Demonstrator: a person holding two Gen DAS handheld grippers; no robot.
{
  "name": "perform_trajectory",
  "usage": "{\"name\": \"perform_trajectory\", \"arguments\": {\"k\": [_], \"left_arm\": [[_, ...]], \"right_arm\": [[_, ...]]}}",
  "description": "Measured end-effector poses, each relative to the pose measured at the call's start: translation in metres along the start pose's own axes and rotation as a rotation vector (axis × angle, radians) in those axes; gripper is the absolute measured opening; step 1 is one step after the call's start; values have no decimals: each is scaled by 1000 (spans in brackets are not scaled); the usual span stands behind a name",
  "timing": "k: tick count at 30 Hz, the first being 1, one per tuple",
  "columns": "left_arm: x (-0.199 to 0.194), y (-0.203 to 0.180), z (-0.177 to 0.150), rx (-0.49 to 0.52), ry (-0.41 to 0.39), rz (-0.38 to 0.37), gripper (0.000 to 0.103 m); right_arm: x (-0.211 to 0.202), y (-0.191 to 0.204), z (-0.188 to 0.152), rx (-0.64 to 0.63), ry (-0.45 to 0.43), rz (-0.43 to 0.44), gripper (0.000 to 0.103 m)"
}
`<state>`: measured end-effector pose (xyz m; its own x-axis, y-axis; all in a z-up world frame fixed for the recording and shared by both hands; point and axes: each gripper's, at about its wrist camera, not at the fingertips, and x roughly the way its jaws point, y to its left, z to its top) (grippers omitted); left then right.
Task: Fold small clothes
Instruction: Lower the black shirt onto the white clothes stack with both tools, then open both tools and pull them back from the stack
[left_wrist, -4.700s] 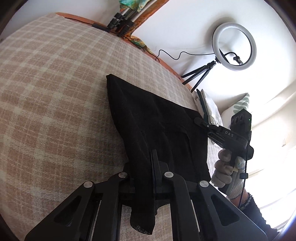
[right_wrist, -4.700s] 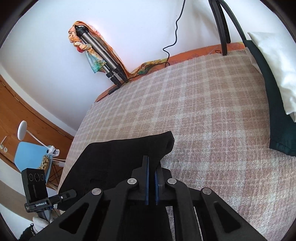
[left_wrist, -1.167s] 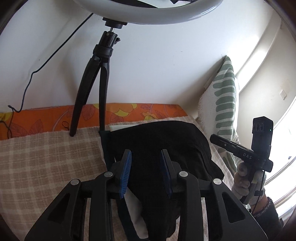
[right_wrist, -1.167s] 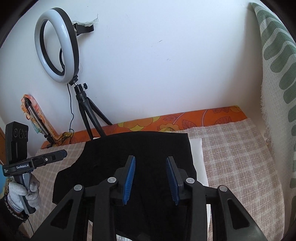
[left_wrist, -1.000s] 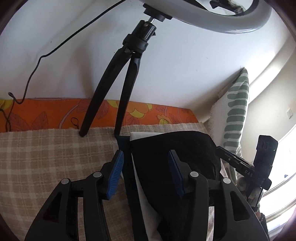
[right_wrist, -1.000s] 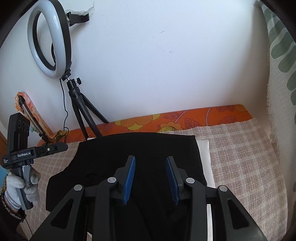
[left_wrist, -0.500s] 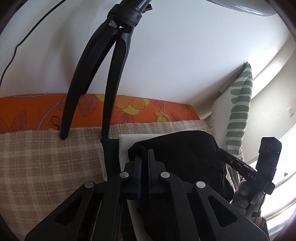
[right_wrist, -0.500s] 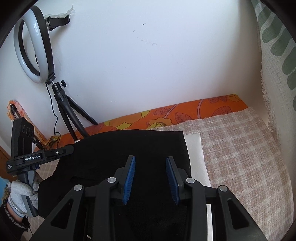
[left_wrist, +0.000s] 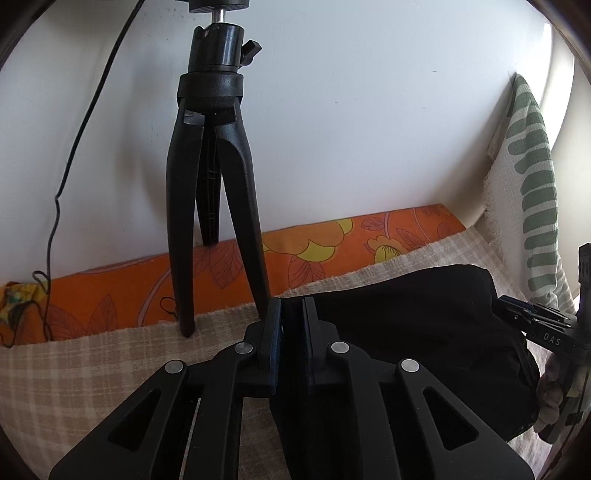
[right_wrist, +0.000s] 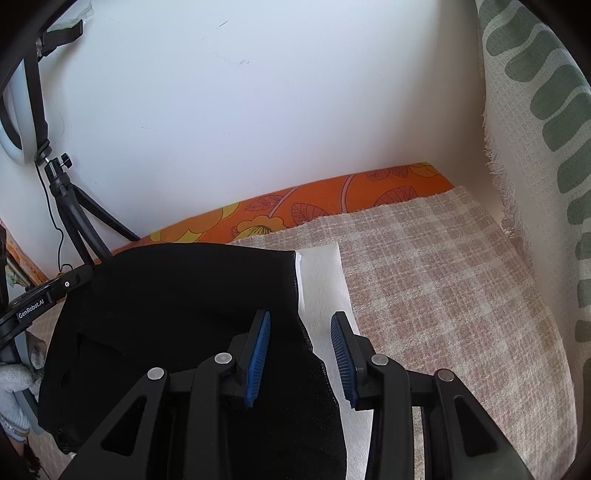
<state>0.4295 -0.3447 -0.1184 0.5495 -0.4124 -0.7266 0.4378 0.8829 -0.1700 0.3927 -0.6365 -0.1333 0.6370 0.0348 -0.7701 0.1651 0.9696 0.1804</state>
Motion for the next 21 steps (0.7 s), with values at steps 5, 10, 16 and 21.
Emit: {"name": "perform_trajectory", "arguments": {"k": [5, 10, 16, 21], "left_arm": [[-22, 1, -3, -2, -20, -36, 25], [-56, -9, -12, 28, -34, -68, 45], [-105, -22, -24, 63, -68, -94, 47], [-146, -27, -33, 78, -106, -113, 50]], "right_arm": [[-16, 2, 0, 2, -21, -11, 36], [-48, 14, -3, -6, -56, -17, 37], [-92, 39, -11, -49, -103, -39, 40], [-136, 59, -21, -71, -152, -53, 43]]}}
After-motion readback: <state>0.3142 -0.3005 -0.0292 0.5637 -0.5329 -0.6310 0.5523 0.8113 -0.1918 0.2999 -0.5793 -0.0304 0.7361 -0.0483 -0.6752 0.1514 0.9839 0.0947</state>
